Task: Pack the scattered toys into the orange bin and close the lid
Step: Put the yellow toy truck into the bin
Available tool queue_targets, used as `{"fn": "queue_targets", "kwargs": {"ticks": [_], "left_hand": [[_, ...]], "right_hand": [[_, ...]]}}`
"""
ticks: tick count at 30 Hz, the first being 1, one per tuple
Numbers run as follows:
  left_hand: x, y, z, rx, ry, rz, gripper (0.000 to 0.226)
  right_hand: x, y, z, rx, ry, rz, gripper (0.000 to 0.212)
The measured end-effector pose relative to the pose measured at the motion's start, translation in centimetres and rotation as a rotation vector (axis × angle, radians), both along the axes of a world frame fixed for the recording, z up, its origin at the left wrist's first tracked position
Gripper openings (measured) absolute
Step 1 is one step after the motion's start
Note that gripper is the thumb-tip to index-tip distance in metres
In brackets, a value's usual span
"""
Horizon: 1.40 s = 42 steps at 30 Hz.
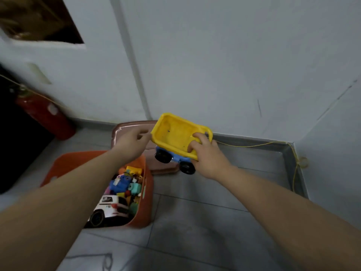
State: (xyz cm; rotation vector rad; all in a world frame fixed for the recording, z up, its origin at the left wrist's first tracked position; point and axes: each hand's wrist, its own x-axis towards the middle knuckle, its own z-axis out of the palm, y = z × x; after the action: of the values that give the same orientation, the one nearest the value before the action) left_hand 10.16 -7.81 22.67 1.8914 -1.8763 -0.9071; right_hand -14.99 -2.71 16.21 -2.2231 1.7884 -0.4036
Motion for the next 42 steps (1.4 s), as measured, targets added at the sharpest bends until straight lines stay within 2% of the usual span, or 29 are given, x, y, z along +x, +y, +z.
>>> {"fn": "queue_targets", "kwargs": {"ticks": [2,9,14,19,23,27,32,35,39,42], "left_hand": [[3.5,0.4,-0.1,-0.012,-0.036,0.059,0.042],[14.8,3.1,-3.2,-0.020,-0.099,0.288,0.035],[20.3,4.1,-5.8,0.095,-0.164,0.398,0.029],[22.9,3.6,-6.4,0.017,-0.203,0.386,0.019],[24.2,3.8,-6.9,-0.033,-0.027,0.435,0.028],[24.7,3.6,-8.1,-0.042,0.039,0.463,0.026],[26.2,3.2,-10.4,0.036,-0.059,0.525,0.036],[26.4,2.8,-11.4,0.110,-0.081,0.428,0.035],[26.8,2.6,-12.4,0.198,-0.220,0.335,0.054],[26.6,2.4,-12.2,0.193,-0.241,0.342,0.050]], "right_hand": [[2.6,-0.6,1.0,-0.010,0.047,0.070,0.034],[12.3,-2.4,4.5,-0.093,0.002,0.249,0.036],[18.5,-2.7,4.4,-0.004,-0.014,0.398,0.041],[22.7,-3.3,1.9,0.095,0.074,0.467,0.043],[24.9,-4.0,-0.4,0.184,0.156,0.474,0.043],[26.3,-4.3,-2.7,0.221,0.212,0.448,0.043],[27.8,-3.6,-4.7,0.256,0.352,0.454,0.048],[29.3,-2.9,-6.1,0.300,0.378,0.416,0.052],[31.1,-3.9,-5.9,0.367,0.411,0.386,0.057],[31.2,-4.6,-5.5,0.428,0.435,0.401,0.072]]}}
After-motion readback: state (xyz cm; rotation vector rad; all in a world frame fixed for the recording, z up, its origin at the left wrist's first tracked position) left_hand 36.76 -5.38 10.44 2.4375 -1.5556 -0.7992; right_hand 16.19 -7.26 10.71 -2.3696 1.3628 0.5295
